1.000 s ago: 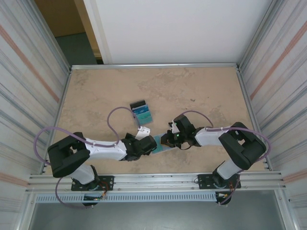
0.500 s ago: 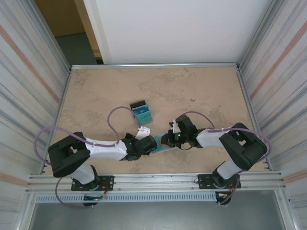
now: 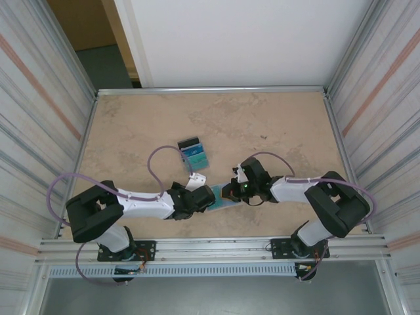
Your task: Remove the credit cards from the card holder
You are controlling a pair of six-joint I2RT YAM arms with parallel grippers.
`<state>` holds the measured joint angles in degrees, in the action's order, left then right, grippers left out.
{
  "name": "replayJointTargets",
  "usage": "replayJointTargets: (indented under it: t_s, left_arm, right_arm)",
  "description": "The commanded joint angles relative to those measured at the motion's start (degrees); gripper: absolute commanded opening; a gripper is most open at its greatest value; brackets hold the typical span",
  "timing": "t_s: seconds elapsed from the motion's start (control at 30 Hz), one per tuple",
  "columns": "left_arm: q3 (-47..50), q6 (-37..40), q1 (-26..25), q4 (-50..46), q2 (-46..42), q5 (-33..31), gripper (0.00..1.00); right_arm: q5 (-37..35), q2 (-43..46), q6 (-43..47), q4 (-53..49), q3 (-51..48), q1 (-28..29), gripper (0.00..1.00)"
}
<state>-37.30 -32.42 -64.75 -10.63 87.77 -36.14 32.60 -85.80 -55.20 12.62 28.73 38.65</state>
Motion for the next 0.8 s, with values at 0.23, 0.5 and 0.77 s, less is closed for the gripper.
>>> replayJointTargets:
  t_s: [0.23,0.5,0.77]
  left_arm:
    - [0.31,0.46,-0.3,-4.14,1.09,-1.43,0.99]
    - [0.89,4.93,0.83,-2.23,0.4,-2.41,0.99]
    - [0.92,8.66,2.78,-0.83,-0.98,-2.54,0.99]
  right_arm:
    - [-4.9,3.16,5.16,-9.34,2.63,0.37,0.0]
    - [-7.44,3.24,8.32,-13.88,4.75,0.11,0.0]
    - [-7.66,2.33,9.4,-14.86,5.4,-0.62,0.0]
